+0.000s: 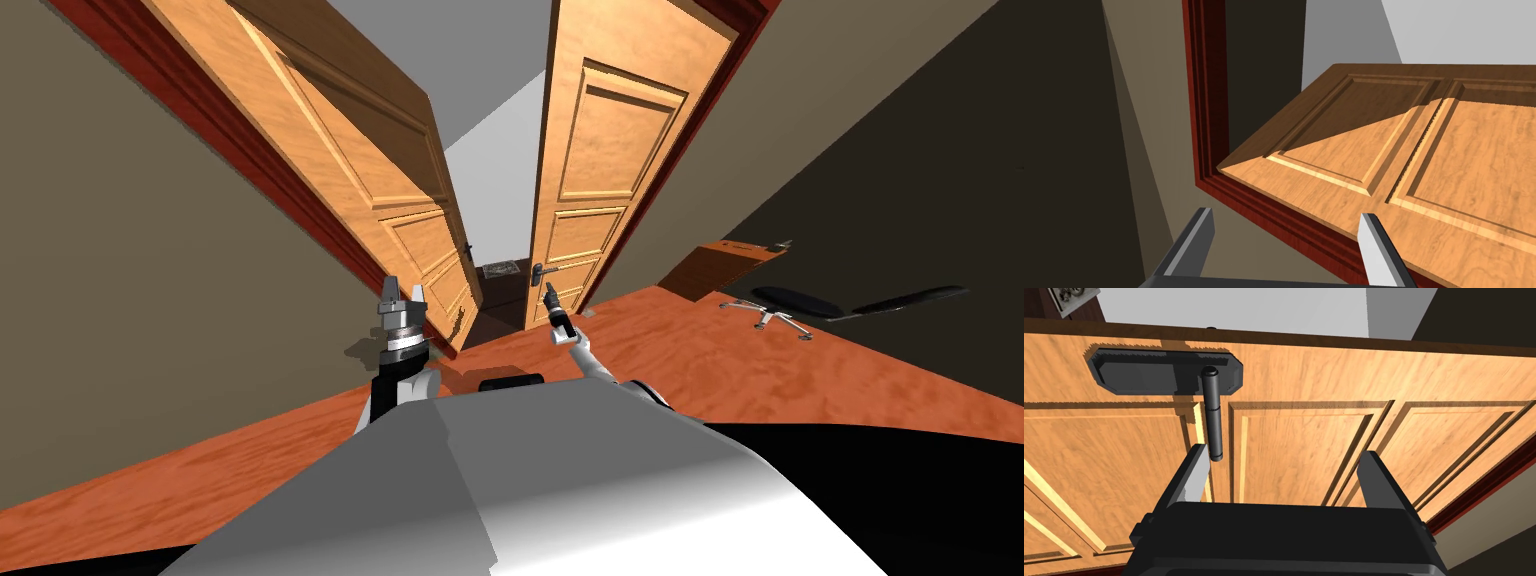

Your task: Push the door open

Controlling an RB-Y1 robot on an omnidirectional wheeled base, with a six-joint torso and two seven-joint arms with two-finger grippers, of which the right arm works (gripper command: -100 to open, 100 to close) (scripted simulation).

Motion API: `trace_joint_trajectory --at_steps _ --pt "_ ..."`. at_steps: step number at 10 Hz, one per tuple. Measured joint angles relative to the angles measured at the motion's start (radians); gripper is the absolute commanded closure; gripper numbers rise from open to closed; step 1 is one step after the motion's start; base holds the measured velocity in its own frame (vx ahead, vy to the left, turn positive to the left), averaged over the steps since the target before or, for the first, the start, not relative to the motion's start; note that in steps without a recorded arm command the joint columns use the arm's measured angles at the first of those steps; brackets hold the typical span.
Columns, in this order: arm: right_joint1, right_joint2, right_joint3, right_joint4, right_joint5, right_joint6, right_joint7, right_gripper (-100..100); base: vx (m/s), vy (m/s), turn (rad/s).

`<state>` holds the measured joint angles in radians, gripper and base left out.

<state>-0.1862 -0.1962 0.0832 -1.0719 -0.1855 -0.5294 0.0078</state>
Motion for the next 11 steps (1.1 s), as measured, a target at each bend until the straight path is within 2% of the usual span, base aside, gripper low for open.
trace_joint_trajectory --at_steps 11 --pt "-0.159 -0.03 0.007 0.255 -0.053 0.011 -0.034 -100 0.001 -0.121 0.113"
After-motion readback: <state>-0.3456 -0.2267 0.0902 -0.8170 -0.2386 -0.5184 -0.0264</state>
